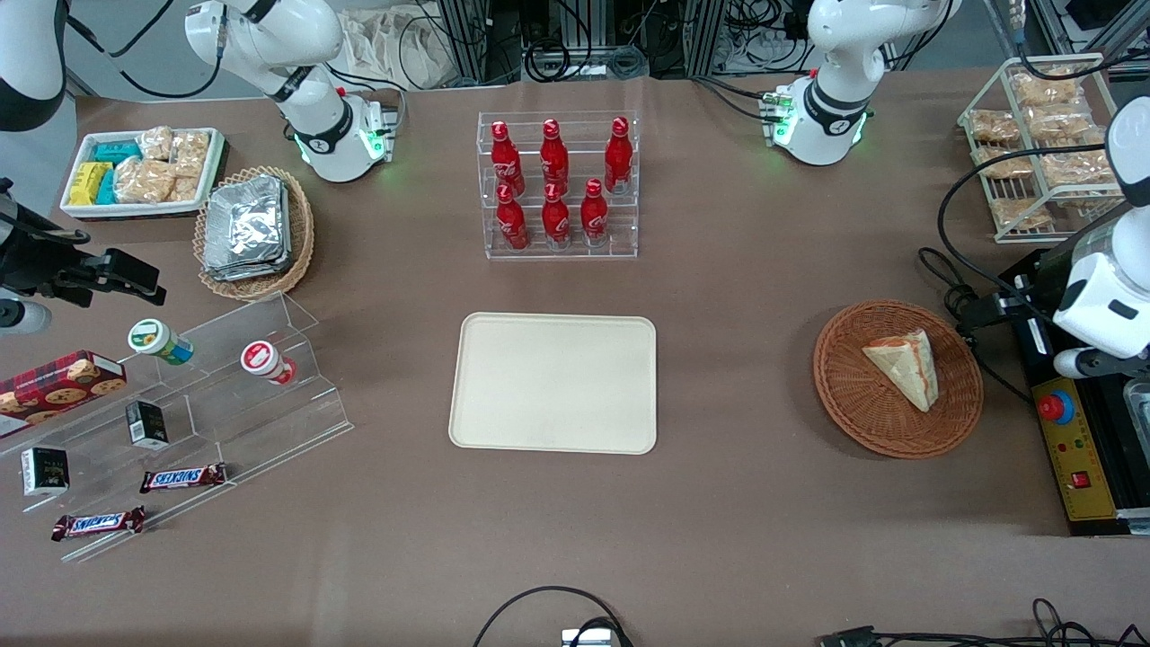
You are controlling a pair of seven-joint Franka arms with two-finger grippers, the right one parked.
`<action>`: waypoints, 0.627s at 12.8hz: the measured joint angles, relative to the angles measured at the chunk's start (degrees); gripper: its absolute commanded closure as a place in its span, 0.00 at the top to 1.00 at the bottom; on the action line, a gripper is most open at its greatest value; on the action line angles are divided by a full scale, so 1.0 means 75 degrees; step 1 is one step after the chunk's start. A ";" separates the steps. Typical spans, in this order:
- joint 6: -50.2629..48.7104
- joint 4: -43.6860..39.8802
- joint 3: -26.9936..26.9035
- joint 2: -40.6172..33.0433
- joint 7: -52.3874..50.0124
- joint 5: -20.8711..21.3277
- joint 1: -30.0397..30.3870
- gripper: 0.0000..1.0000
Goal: Place sandwich from basket to tray
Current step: 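Lower the left gripper over the sandwich in the wicker basket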
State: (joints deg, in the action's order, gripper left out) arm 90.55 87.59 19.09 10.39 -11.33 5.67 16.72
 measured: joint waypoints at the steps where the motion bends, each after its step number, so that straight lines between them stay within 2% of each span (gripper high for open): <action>1: -0.0001 -0.0004 -0.0006 0.0013 -0.0031 0.0000 0.0012 1.00; 8: -0.0056 -0.0005 -0.0013 0.0291 -0.0421 0.0012 0.0011 1.00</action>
State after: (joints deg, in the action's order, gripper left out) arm 90.13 87.56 18.99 12.57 -14.49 5.75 16.81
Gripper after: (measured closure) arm 0.000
